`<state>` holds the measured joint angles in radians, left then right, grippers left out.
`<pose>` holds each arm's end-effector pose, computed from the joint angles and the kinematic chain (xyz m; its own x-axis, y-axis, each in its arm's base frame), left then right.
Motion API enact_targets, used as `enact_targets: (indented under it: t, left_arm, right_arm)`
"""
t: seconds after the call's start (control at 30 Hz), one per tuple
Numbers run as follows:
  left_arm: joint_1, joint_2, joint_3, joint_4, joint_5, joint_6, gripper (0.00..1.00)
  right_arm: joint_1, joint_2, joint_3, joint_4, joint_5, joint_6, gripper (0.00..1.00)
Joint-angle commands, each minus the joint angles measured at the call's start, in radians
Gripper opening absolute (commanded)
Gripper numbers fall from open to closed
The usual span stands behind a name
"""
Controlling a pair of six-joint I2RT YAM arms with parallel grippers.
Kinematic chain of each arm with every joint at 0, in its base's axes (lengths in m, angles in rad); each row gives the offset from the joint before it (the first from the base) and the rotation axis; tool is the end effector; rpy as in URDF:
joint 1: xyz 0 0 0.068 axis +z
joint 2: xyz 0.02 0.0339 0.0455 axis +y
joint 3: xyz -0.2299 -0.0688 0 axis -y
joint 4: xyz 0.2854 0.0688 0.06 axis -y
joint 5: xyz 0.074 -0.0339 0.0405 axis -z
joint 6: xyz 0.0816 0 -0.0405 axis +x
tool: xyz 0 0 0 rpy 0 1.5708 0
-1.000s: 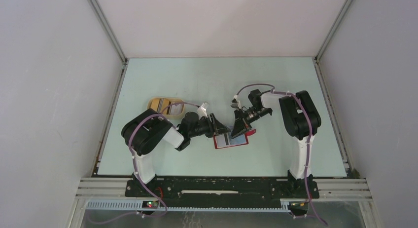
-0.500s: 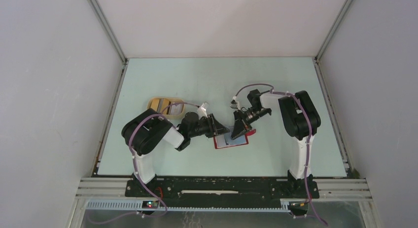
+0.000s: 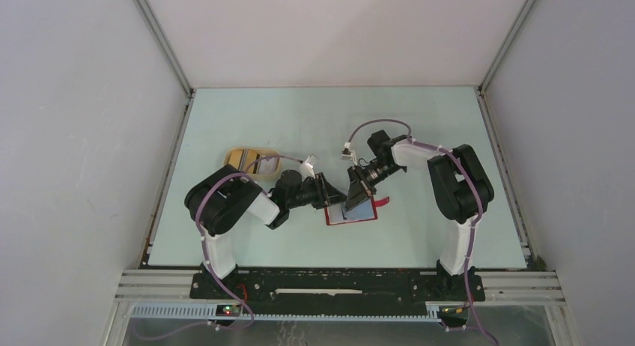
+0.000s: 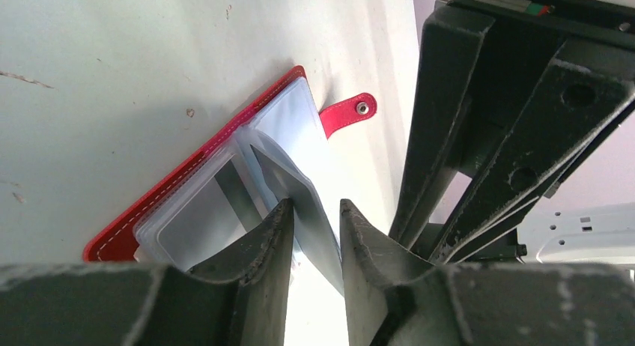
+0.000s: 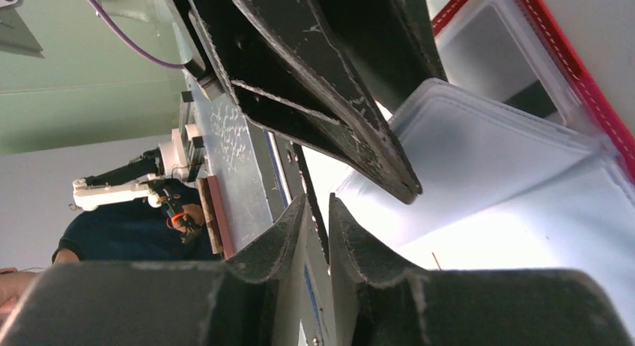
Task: Put the credit cards into the card holder
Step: Turn over the card slot in the card holder.
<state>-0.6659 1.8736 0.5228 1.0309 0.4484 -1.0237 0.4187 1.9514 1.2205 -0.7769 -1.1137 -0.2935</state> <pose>0.2529 -0.2437 0.0211 -0.8805 -0.2870 -0.3774 0.2468 0.4023 -0.8816 0.3036 0.2152 0.0713 -0.8060 -0.4984 -0.3193 -0.4850 0.2466 0.8390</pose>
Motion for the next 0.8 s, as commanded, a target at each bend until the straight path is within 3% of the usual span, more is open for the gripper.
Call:
enact_targets:
  t: [0.0, 0.47, 0.77]
  left_arm:
    - [0.005, -0.012, -0.01, 0.053, 0.001, -0.001, 0.34]
    - [0.005, -0.007, -0.012, 0.07, 0.003, -0.01, 0.33]
    - [0.007, -0.014, -0.022, 0.08, -0.003, -0.013, 0.4]
  right_arm:
    - [0.006, 0.004, 0.017, 0.028, -0.025, 0.025, 0.24]
    - [0.015, 0.064, 0.007, 0.081, 0.101, 0.124, 0.12]
    - [-0.025, 0.067, -0.013, 0.103, 0.2, 0.166, 0.09]
